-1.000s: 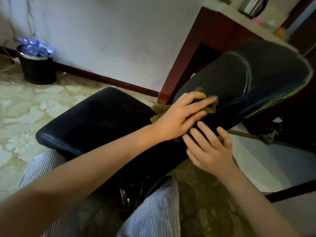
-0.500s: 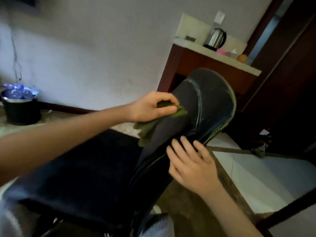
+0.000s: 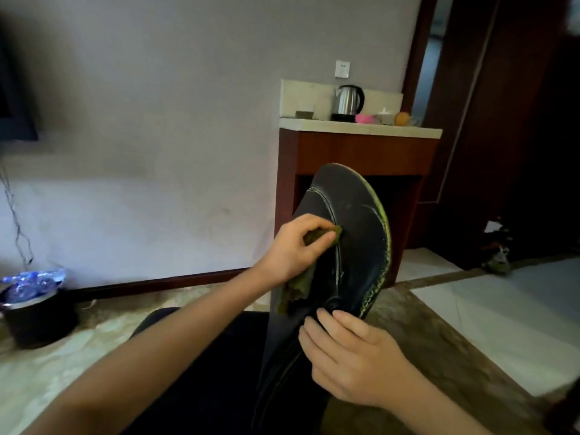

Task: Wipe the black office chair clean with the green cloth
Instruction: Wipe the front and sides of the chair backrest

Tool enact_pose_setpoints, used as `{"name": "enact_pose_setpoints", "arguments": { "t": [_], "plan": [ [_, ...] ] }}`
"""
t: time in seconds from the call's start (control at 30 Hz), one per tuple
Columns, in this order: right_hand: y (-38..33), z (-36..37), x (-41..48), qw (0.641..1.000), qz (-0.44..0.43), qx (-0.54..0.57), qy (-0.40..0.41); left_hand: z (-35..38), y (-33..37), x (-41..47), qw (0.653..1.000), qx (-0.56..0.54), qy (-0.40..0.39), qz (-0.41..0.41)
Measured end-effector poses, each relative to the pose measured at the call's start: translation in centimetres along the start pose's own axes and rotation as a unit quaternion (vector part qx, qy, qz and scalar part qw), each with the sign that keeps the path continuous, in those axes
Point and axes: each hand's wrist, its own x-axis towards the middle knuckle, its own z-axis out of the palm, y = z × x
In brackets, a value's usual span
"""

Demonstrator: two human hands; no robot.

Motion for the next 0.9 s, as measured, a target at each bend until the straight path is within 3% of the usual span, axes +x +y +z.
{"name": "enact_pose_setpoints", "arguments": {
  "t": [0.17, 0.43, 0.67, 0.9],
  "plan": [
    [0.4, -0.2, 0.6, 0.999, -0.023, -0.02, 0.013, -1.3, 0.9, -0.6, 0.999, 0.0, -0.032, 0.031],
    [0.3, -0.4, 0.6, 0.999, -0.014, -0.048, 0.011, -2.4, 1.3, -2.9, 0.987, -0.087, -0.099, 0.092],
    [0.9, 0.1, 0.1, 0.998, -0.015, -0.061, 0.009, -0.7, 0.1, 0.8, 0.997, 0.034, -0.031, 0.062],
    [1.3, 1.1, -0.5, 0.998, -0.018, -0.065, 0.013, -0.7, 0.9, -1.2, 0.998, -0.033, -0.037, 0.049]
  ]
}}
